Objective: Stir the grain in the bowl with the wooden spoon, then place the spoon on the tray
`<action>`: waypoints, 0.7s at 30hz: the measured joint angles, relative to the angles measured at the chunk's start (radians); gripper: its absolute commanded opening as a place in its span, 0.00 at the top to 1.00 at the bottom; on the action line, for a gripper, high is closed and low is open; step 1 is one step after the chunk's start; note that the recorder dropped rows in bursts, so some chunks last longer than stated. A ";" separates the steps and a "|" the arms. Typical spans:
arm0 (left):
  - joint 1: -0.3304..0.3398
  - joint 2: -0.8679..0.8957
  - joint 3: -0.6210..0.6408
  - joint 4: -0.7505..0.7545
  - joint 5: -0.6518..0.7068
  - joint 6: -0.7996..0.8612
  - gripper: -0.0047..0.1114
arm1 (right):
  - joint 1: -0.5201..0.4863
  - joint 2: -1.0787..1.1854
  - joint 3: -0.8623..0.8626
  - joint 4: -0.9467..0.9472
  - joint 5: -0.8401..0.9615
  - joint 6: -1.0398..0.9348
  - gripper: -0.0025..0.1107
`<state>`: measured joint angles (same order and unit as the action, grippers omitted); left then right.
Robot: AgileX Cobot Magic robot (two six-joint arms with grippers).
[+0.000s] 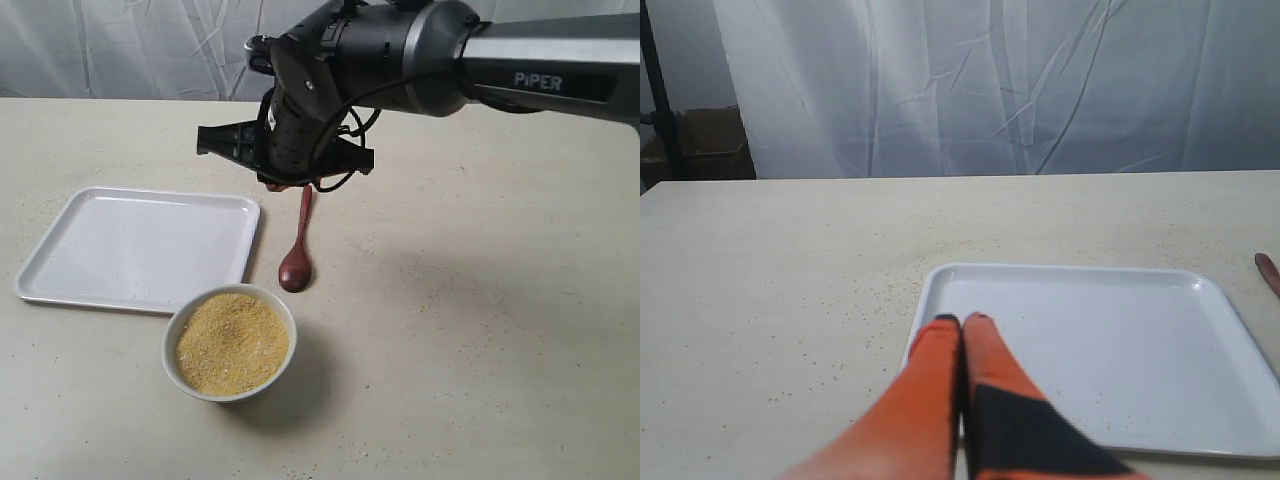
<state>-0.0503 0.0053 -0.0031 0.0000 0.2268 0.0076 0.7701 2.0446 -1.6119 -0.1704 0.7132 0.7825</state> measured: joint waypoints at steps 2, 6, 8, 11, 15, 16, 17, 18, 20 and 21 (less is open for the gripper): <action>0.000 0.000 0.000 0.000 0.000 0.000 0.96 | 0.002 0.023 0.000 -0.007 0.010 -0.007 0.86; 0.000 0.000 0.000 0.000 0.000 0.000 0.96 | 0.002 0.102 0.000 -0.035 0.012 0.001 0.60; 0.000 0.000 0.000 0.000 0.000 0.000 0.96 | 0.002 0.145 0.000 -0.049 0.004 0.001 0.53; 0.000 0.000 0.000 0.000 0.000 0.000 0.96 | 0.002 0.189 0.000 -0.093 -0.022 0.026 0.54; 0.000 0.000 0.000 0.000 0.000 0.000 0.96 | 0.002 0.223 0.000 -0.226 -0.057 0.145 0.59; 0.000 0.000 0.000 0.000 0.000 0.000 0.96 | 0.002 0.230 0.000 -0.256 -0.059 0.179 0.59; 0.000 0.000 0.000 0.000 0.000 0.000 0.96 | 0.002 0.236 0.000 -0.272 -0.061 0.203 0.60; 0.000 0.000 0.000 0.000 0.000 0.000 0.96 | 0.002 0.245 0.000 -0.281 -0.064 0.218 0.61; 0.000 0.000 0.000 0.000 0.000 0.000 0.96 | 0.002 0.255 0.000 -0.291 -0.073 0.232 0.66; 0.000 0.000 0.000 0.000 0.000 0.000 0.96 | 0.002 0.257 0.000 -0.291 -0.073 0.234 0.72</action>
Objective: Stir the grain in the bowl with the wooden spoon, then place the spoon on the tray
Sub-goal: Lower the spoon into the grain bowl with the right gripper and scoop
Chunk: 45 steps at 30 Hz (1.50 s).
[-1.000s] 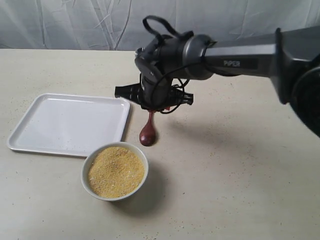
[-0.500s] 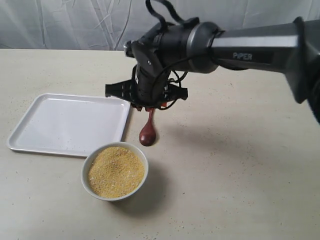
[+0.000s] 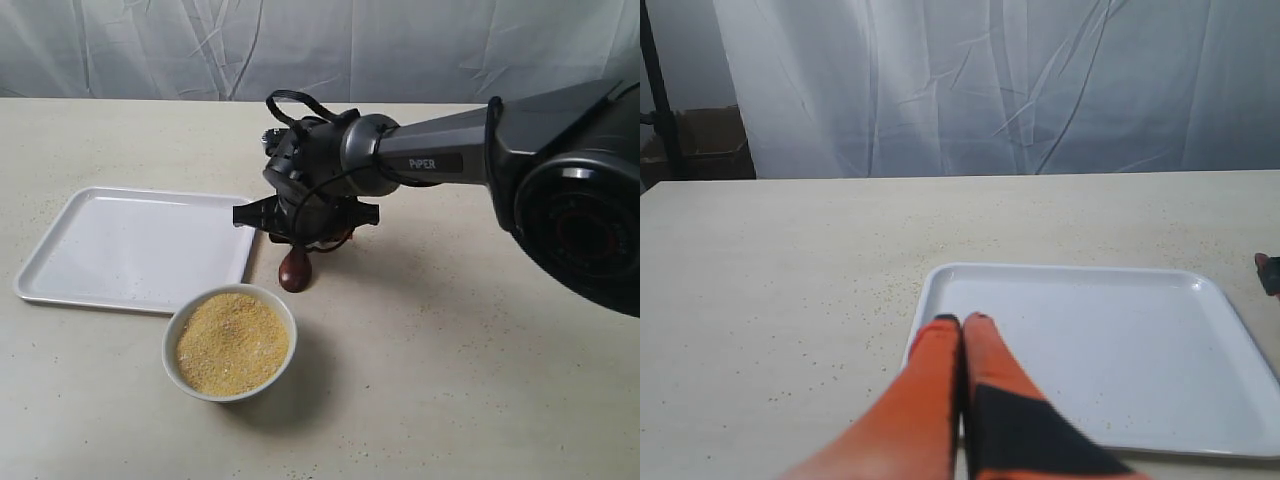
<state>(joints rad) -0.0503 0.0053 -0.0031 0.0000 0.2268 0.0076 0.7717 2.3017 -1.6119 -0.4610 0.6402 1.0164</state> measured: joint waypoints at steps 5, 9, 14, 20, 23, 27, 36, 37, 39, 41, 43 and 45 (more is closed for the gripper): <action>0.000 0.000 0.000 0.000 0.000 0.000 0.96 | 0.000 0.011 -0.008 0.037 -0.015 -0.061 0.97; 0.000 0.000 0.000 0.000 0.000 0.000 0.96 | -0.002 0.005 -0.008 0.051 -0.015 -0.083 0.98; 0.000 0.000 0.000 0.000 0.000 0.000 0.96 | 0.000 -0.100 -0.002 0.077 0.001 -0.086 0.98; 0.000 0.000 0.000 0.000 0.000 0.000 0.96 | 0.000 -0.267 -0.002 0.320 0.026 -0.320 0.98; 0.000 0.000 0.000 0.000 0.000 0.000 0.96 | 0.019 -0.279 0.050 0.607 -0.045 -0.538 0.98; 0.000 0.000 0.000 0.000 0.000 0.000 0.96 | 0.038 -0.277 0.124 0.768 -0.083 -0.652 0.98; 0.000 0.000 0.000 0.000 0.000 0.000 0.96 | 0.092 -0.277 0.205 0.771 -0.139 -0.722 0.98; 0.000 0.000 0.000 0.000 0.000 0.000 0.96 | 0.103 -0.277 0.209 0.763 -0.143 -0.722 0.98; 0.000 0.000 0.000 0.000 0.000 0.000 0.96 | 0.123 -0.277 0.217 0.747 -0.152 -0.725 0.98; 0.000 0.000 0.000 0.000 0.000 0.000 0.96 | 0.141 -0.277 0.218 0.729 -0.156 -0.725 0.98; 0.000 0.000 0.000 0.000 0.000 0.000 0.96 | 0.151 -0.277 0.218 0.714 -0.161 -0.727 0.98; 0.000 0.000 0.000 0.000 0.000 0.000 0.96 | 0.158 -0.277 0.218 0.693 -0.158 -0.727 0.98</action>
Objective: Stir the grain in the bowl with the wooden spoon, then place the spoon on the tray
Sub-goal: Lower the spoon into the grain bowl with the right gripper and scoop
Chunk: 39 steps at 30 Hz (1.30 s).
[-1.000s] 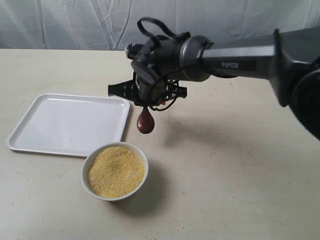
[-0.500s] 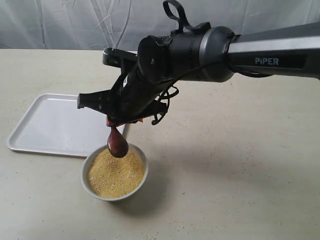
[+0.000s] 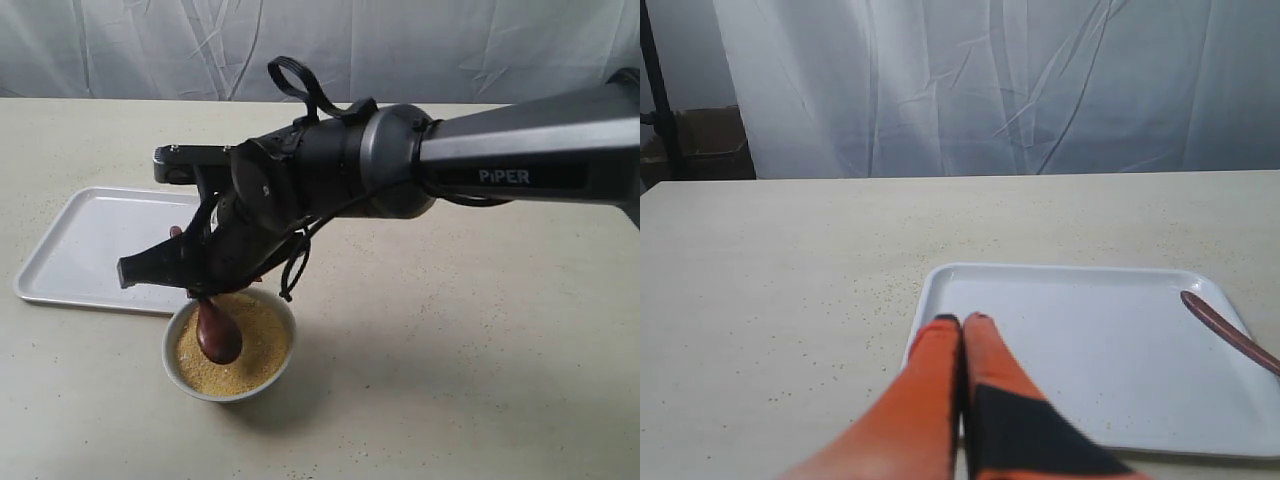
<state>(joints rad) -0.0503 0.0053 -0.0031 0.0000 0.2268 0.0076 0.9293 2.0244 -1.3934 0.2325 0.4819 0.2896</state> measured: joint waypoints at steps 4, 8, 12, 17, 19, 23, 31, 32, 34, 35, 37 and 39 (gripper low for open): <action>0.000 0.000 0.000 0.000 0.000 0.000 0.96 | 0.006 0.000 0.000 -0.074 0.013 0.000 0.92; 0.000 0.000 0.000 0.000 0.000 0.000 0.96 | 0.006 0.002 0.000 -0.109 0.027 0.003 0.76; 0.000 0.000 0.000 0.000 0.000 0.000 0.96 | 0.006 0.010 0.001 -0.122 0.051 0.003 0.63; 0.000 0.000 0.000 0.000 0.000 0.000 0.96 | 0.006 -0.004 0.001 -0.148 0.072 0.003 0.62; 0.000 0.000 0.000 0.000 0.000 0.000 0.96 | 0.006 -0.028 0.001 -0.166 0.079 0.003 0.62; 0.000 0.000 0.000 0.000 0.000 0.000 0.96 | 0.006 -0.079 -0.011 -0.203 0.111 0.003 0.62; 0.000 0.000 0.000 0.000 0.000 0.000 0.96 | 0.052 -0.025 -0.239 -0.314 0.256 0.003 0.62; 0.000 0.000 0.000 0.000 0.000 0.000 0.96 | 0.067 0.001 -0.282 -0.338 0.258 0.003 0.62; 0.000 0.000 0.000 0.000 0.000 0.000 0.96 | 0.084 0.043 -0.340 -0.379 0.262 0.013 0.61; 0.000 0.000 0.000 0.000 0.000 0.000 0.96 | 0.090 0.076 -0.367 -0.402 0.267 0.033 0.61; 0.000 0.000 0.000 0.000 0.000 0.000 0.96 | 0.092 0.123 -0.408 -0.446 0.282 0.077 0.61; 0.000 0.000 0.000 0.000 0.000 0.000 0.96 | 0.092 0.167 -0.441 -0.522 0.314 0.139 0.61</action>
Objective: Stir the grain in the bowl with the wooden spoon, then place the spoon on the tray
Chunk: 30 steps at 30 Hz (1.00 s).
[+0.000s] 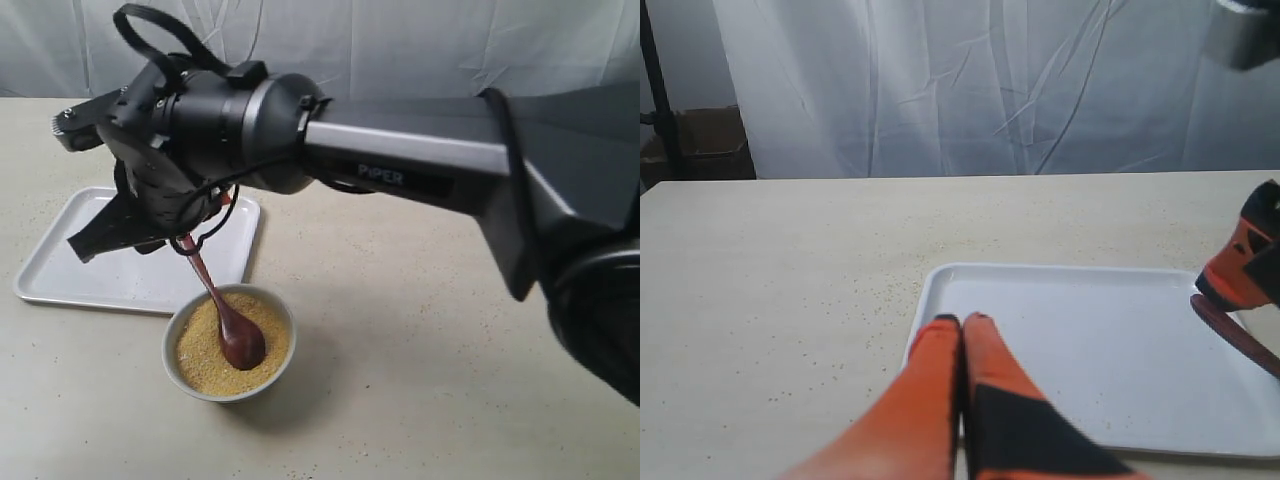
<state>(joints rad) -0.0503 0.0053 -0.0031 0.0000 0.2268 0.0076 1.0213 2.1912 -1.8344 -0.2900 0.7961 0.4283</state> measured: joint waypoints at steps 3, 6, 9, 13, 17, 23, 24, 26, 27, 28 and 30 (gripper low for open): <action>0.000 0.000 0.000 0.000 0.000 0.000 0.96 | 0.000 0.040 -0.028 -0.090 0.048 0.071 0.61; 0.000 0.000 0.000 0.000 0.000 0.000 0.96 | 0.000 0.063 -0.040 -0.118 0.061 0.105 0.61; 0.000 0.000 0.000 0.000 0.000 0.000 0.96 | 0.010 0.077 -0.042 -0.148 0.070 0.132 0.61; 0.000 0.000 0.000 0.000 0.000 0.000 0.96 | 0.040 0.083 -0.053 -0.231 0.099 0.180 0.61; 0.000 0.000 0.000 0.000 0.000 0.000 0.96 | 0.085 0.087 -0.082 -0.339 0.151 0.236 0.61; 0.000 0.000 0.000 0.000 0.000 0.000 0.96 | 0.141 0.113 -0.089 -0.474 0.163 0.340 0.61; 0.000 0.000 0.000 0.000 0.000 0.000 0.96 | 0.148 0.124 -0.089 -0.495 0.166 0.354 0.61; 0.000 0.000 0.000 0.000 0.000 0.000 0.96 | 0.163 0.146 -0.089 -0.534 0.177 0.380 0.61; 0.000 0.000 0.000 0.000 0.000 0.000 0.96 | 0.169 0.159 -0.089 -0.554 0.184 0.387 0.61; 0.000 0.000 0.000 0.000 0.000 0.000 0.96 | 0.173 0.170 -0.089 -0.569 0.191 0.394 0.61; 0.000 0.000 0.000 0.000 0.000 0.000 0.96 | 0.181 0.200 -0.089 -0.615 0.214 0.416 0.61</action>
<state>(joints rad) -0.0503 0.0053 -0.0031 0.0000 0.2268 0.0076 1.2019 2.3914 -1.9232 -0.9050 1.0102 0.8445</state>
